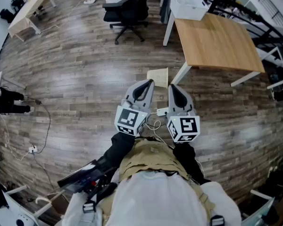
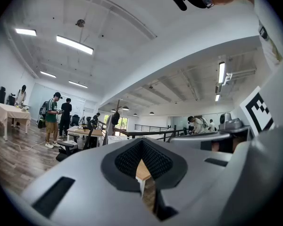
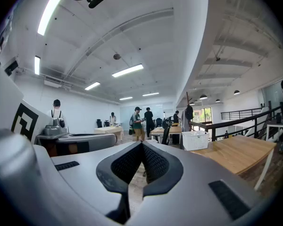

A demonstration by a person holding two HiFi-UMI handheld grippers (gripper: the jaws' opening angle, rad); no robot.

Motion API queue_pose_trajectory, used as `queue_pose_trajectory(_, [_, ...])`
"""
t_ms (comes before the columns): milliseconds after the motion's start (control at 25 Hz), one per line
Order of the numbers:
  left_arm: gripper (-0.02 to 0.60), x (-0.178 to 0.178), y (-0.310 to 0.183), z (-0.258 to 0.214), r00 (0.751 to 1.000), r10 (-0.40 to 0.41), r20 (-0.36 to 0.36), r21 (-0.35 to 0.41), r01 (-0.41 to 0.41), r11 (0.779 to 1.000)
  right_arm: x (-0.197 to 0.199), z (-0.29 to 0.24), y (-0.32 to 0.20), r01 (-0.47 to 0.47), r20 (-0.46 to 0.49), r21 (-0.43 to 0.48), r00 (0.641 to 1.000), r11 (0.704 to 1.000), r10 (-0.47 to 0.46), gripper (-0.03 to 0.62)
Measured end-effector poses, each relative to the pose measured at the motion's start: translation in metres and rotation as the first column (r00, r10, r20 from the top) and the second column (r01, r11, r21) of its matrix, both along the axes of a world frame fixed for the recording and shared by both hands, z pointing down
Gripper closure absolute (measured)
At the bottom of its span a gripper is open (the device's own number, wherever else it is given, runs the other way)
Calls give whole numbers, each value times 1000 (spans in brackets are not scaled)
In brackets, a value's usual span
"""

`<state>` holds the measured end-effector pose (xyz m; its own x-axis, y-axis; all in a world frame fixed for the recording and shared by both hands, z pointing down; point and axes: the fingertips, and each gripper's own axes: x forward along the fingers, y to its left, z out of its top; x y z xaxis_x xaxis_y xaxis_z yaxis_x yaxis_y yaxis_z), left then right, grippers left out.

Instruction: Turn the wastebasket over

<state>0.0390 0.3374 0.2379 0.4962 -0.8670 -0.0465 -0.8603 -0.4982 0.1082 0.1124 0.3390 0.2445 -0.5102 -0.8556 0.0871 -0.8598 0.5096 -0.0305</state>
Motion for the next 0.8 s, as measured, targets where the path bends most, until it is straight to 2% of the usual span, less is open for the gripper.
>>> queue_pose_trajectory(120, [580, 2, -1, 6, 1000, 2, 0, -36, -2, 999, 1, 0, -1, -2, -3, 4, 1000, 1000, 2, 576])
queue_pose_trajectory(400, [580, -6, -14, 17, 1000, -21, -14, -62, 20, 998, 0, 9, -11, 18, -27, 1, 999, 1000, -18, 576])
queue_pose_trajectory(800, [580, -44, -23, 34, 998, -69, -13, -96, 67, 993, 9, 33, -27, -73, -12, -67, 997, 995, 73, 574])
